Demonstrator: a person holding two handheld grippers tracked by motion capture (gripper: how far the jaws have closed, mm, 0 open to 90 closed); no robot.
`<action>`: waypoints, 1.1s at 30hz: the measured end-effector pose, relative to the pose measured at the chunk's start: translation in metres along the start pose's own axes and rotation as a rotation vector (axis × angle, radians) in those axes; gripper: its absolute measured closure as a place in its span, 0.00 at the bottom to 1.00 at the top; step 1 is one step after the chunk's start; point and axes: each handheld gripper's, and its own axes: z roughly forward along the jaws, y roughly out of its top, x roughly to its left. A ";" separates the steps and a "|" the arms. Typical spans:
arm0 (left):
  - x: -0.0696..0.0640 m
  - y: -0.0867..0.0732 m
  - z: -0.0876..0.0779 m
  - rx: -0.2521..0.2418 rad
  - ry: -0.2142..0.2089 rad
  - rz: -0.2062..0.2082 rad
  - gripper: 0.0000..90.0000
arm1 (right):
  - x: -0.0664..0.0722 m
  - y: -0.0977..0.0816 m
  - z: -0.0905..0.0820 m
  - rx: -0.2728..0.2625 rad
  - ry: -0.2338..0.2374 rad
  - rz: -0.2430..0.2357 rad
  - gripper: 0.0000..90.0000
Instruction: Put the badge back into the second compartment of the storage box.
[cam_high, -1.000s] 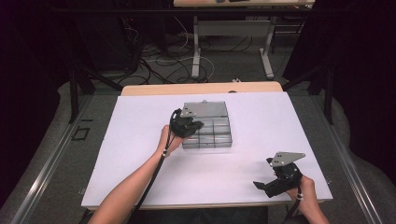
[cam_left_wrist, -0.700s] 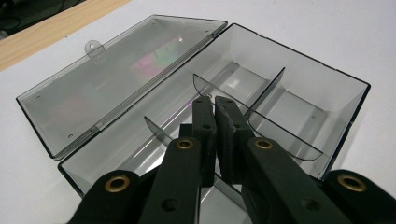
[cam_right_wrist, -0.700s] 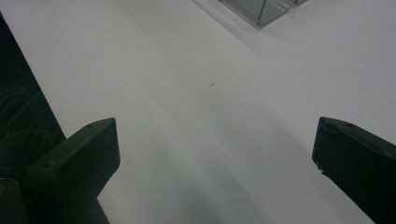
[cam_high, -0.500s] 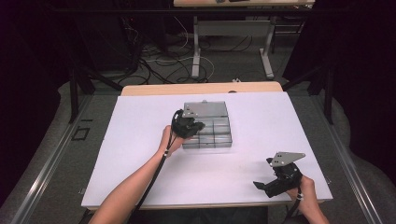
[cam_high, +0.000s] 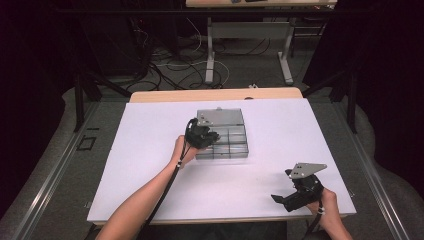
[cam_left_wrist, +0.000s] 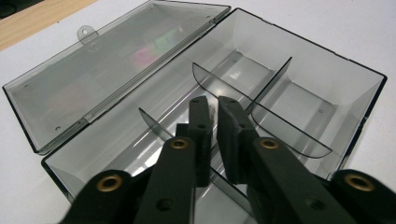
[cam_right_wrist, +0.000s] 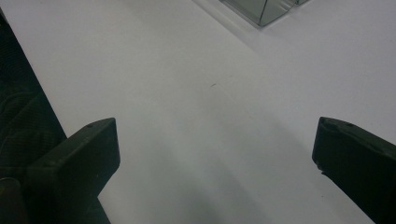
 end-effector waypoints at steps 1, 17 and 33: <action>0.000 0.000 -0.001 -0.003 0.000 0.002 0.90 | 0.000 0.000 0.000 0.000 0.000 -0.001 0.01; 0.008 -0.005 -0.035 0.005 0.023 -0.008 0.36 | 0.000 0.000 -0.001 -0.006 -0.002 -0.017 0.01; 0.007 -0.017 -0.064 0.024 0.080 -0.005 0.12 | 0.001 0.000 -0.002 0.005 -0.007 -0.015 0.01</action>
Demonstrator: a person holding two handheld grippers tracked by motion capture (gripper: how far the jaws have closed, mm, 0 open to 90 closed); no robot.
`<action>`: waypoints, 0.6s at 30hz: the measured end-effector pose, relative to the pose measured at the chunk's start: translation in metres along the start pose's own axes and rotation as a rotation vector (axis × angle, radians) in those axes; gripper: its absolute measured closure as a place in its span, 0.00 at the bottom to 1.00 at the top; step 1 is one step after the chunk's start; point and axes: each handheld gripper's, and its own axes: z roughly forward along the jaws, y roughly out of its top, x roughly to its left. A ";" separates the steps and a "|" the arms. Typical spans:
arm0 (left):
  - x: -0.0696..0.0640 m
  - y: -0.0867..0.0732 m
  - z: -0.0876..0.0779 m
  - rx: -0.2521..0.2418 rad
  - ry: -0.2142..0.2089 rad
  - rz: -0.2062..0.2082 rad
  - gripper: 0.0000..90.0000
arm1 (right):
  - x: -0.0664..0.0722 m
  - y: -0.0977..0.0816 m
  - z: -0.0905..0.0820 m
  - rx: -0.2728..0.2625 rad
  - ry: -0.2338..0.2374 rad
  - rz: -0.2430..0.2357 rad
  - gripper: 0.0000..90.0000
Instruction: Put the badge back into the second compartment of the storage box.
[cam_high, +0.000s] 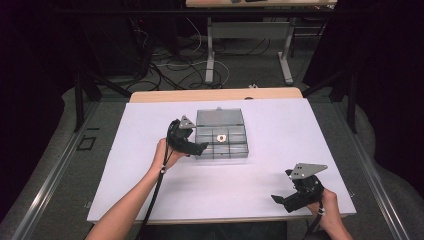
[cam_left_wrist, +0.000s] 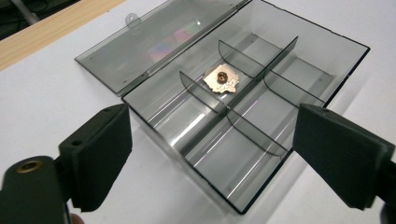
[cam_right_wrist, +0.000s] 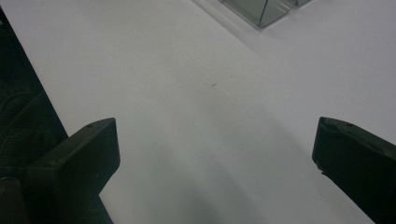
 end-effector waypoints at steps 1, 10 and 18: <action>0.000 -0.001 -0.003 0.002 0.009 0.006 0.10 | 0.001 -0.001 0.002 -0.024 -0.006 0.009 0.01; 0.002 -0.024 -0.029 0.007 0.058 -0.013 0.01 | -0.001 0.000 0.002 -0.015 0.004 -0.006 0.01; -0.003 -0.044 -0.047 0.013 0.066 -0.011 0.00 | 0.001 0.000 0.002 -0.014 -0.004 0.006 0.01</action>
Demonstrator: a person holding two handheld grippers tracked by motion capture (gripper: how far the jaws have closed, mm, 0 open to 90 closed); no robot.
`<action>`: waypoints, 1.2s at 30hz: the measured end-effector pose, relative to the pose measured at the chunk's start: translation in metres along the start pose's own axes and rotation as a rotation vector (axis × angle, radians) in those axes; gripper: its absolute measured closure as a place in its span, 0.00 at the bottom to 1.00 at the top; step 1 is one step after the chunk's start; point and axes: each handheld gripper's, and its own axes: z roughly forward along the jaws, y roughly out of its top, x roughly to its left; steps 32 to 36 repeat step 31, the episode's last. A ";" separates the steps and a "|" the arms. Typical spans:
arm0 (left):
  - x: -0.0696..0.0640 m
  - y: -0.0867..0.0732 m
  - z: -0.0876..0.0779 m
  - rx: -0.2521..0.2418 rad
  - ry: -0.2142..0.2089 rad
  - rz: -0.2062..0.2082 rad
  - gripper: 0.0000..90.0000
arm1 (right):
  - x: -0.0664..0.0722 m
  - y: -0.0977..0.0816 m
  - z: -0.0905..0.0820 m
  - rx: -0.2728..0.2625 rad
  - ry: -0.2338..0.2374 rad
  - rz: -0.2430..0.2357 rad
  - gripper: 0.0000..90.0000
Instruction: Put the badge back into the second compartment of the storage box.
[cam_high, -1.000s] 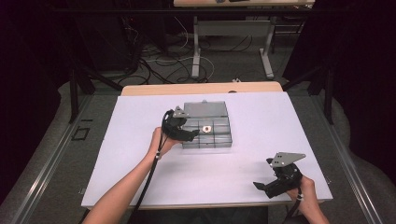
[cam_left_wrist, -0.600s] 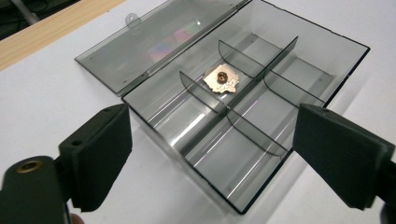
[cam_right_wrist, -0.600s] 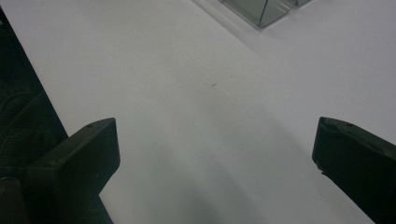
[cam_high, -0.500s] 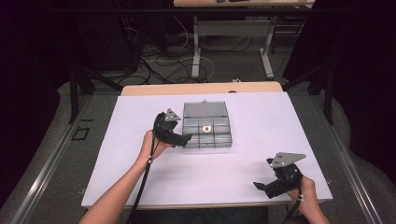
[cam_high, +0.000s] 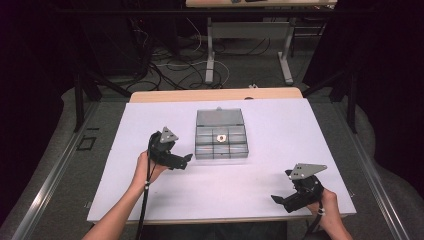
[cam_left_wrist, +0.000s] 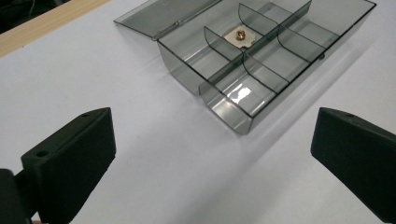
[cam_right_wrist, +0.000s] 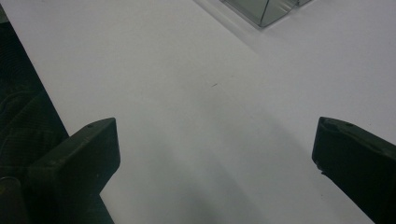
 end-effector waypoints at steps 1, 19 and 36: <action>-0.001 -0.003 -0.003 0.011 -0.001 -0.001 0.00 | 0.000 0.000 0.000 0.000 0.002 0.001 0.01; 0.003 -0.061 -0.047 0.028 0.052 -0.010 0.00 | -0.001 0.000 0.000 0.011 0.001 -0.007 0.01; -0.011 -0.091 -0.069 0.003 0.047 -0.040 0.00 | -0.001 0.000 0.000 0.008 -0.002 -0.009 0.01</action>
